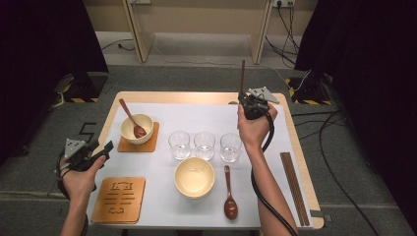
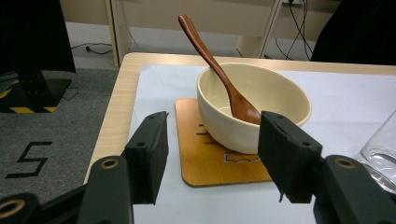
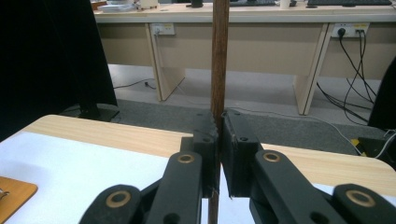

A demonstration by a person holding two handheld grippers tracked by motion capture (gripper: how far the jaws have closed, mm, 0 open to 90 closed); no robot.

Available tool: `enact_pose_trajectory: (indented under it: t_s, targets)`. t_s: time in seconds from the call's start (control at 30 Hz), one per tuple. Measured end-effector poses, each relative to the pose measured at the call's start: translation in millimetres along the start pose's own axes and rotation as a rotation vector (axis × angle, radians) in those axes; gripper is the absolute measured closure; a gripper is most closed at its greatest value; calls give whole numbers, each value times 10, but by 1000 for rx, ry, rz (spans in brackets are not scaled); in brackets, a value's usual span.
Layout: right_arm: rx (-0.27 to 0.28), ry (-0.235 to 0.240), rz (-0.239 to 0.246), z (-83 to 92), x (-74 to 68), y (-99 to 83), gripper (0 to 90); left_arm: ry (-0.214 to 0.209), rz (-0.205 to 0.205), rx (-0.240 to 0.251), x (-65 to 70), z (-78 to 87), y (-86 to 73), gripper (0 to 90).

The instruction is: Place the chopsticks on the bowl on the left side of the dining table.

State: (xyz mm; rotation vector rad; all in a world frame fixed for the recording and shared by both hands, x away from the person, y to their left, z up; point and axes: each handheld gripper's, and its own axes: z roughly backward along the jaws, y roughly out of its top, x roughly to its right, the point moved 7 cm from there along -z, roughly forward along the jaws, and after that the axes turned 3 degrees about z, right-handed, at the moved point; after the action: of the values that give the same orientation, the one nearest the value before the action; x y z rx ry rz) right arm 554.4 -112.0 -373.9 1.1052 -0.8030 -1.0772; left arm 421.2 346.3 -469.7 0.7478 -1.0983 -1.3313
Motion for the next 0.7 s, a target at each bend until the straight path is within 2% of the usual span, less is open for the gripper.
enact_pose_trajectory:
  t_s: [0.7]
  targets:
    - [4, 16, 16, -73, -127, 40, 850, -2, 0, 0, 11, 0, -2, 423]
